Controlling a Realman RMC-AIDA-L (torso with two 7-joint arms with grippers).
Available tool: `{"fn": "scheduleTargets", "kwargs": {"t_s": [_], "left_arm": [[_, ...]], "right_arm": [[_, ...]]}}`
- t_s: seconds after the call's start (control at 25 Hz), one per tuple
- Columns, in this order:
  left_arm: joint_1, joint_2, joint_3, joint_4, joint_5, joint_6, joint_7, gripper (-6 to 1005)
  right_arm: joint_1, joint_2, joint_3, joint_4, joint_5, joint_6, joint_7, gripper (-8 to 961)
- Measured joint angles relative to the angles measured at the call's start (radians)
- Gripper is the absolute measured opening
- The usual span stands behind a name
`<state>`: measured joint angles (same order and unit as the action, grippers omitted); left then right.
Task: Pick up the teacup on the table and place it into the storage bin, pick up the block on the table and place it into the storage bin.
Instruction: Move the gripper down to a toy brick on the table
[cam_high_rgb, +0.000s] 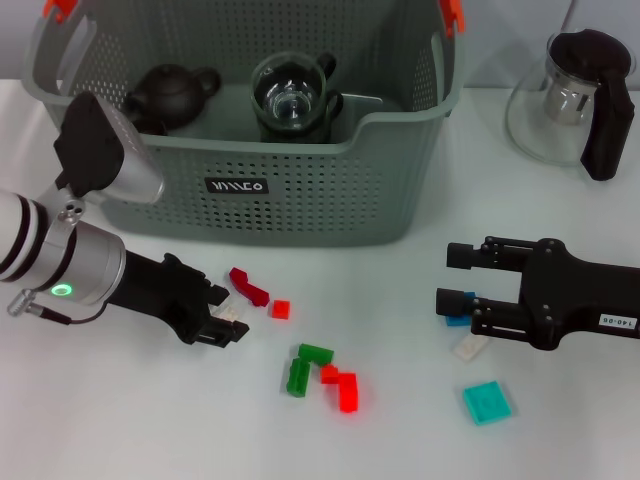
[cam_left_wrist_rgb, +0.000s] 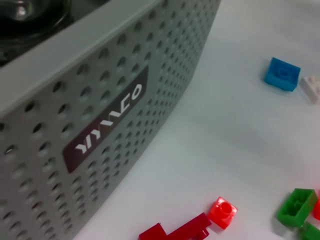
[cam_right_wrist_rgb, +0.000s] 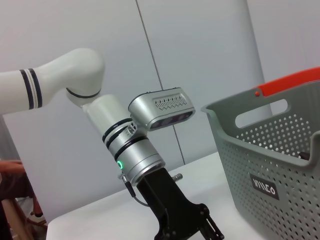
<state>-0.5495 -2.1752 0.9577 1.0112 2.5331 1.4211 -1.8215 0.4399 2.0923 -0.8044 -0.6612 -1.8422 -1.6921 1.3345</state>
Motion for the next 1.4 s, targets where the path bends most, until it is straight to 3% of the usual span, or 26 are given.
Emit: {"fn": "scheduleTargets", "kwargs": {"t_s": [0.28, 1.04, 1.4], "left_arm": [[0.031, 0.0, 0.007, 0.031, 0.004, -0.007, 0.006, 519], [0.037, 0.0, -0.003, 0.037, 0.012, -0.08, 0.045, 507], [0.051, -0.003, 0.005, 0.039, 0.008, -0.051, 0.059, 508]], "right_arm": [[-0.003, 0.0, 0.002, 0.0, 0.0, -0.001, 0.0, 665], [-0.004, -0.002, 0.002, 0.0, 0.0, -0.001, 0.0, 666], [0.006, -0.002, 0.002, 0.0, 0.001, 0.001, 0.011, 666]]}}
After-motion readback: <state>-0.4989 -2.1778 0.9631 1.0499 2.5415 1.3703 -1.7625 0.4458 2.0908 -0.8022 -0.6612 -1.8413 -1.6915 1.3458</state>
